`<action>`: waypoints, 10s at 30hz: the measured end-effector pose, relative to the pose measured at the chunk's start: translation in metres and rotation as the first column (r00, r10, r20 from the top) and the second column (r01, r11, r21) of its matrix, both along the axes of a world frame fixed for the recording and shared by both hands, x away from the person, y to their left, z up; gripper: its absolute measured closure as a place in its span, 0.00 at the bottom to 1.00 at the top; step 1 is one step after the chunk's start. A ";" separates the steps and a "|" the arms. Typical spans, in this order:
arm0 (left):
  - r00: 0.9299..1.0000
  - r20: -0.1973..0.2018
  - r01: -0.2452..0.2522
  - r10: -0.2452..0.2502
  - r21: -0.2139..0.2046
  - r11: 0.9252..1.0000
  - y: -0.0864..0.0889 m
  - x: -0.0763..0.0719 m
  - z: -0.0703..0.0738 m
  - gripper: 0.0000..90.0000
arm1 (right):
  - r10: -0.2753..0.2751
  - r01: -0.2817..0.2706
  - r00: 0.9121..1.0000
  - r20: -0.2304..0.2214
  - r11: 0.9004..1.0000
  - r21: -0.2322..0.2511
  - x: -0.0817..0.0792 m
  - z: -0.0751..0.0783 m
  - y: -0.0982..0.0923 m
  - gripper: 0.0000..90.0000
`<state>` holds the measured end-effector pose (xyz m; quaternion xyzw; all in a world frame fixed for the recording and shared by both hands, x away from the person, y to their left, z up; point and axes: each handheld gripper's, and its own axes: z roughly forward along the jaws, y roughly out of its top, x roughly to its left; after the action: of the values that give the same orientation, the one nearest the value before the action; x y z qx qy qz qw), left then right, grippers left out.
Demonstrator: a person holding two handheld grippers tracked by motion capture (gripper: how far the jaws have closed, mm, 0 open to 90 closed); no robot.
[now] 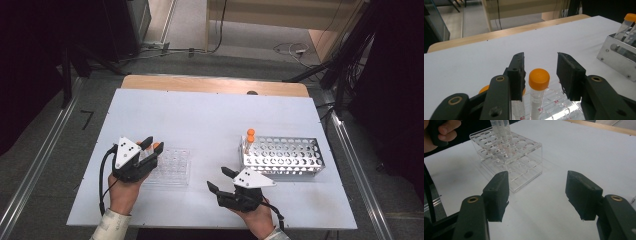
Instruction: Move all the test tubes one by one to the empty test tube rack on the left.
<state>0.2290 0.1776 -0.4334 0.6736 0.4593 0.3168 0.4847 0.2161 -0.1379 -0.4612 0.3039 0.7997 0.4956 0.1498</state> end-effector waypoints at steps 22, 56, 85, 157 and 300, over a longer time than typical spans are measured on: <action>0.994 -0.047 0.090 -0.096 -0.118 0.989 -0.029 -0.014 0.005 0.15 | -0.087 0.087 0.996 0.020 0.996 0.038 0.008 0.010 -0.023 0.36; 0.994 -0.070 0.072 -0.081 -0.119 0.990 -0.033 -0.012 0.001 0.05 | -0.359 0.355 0.929 0.090 0.933 0.057 0.048 0.009 -0.071 0.43; 0.994 -0.073 0.073 -0.082 -0.119 0.990 -0.033 -0.011 -0.002 0.04 | -0.390 0.393 0.912 0.128 0.920 0.008 0.076 -0.006 -0.054 0.79; 0.976 -0.038 0.209 -0.213 -0.093 0.973 -0.068 -0.024 0.001 0.11 | -0.083 0.081 0.982 0.167 0.996 0.023 0.008 0.005 0.010 0.80; 0.997 0.006 0.075 -0.075 -0.028 0.997 -0.011 0.008 0.027 0.78 | -0.135 0.135 0.991 0.018 0.991 0.013 0.016 0.005 -0.037 0.31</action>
<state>0.2368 0.1663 -0.4062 0.6827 0.4368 0.2935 0.5069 0.2320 -0.1745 -0.4563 0.3534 0.7728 0.4921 0.1889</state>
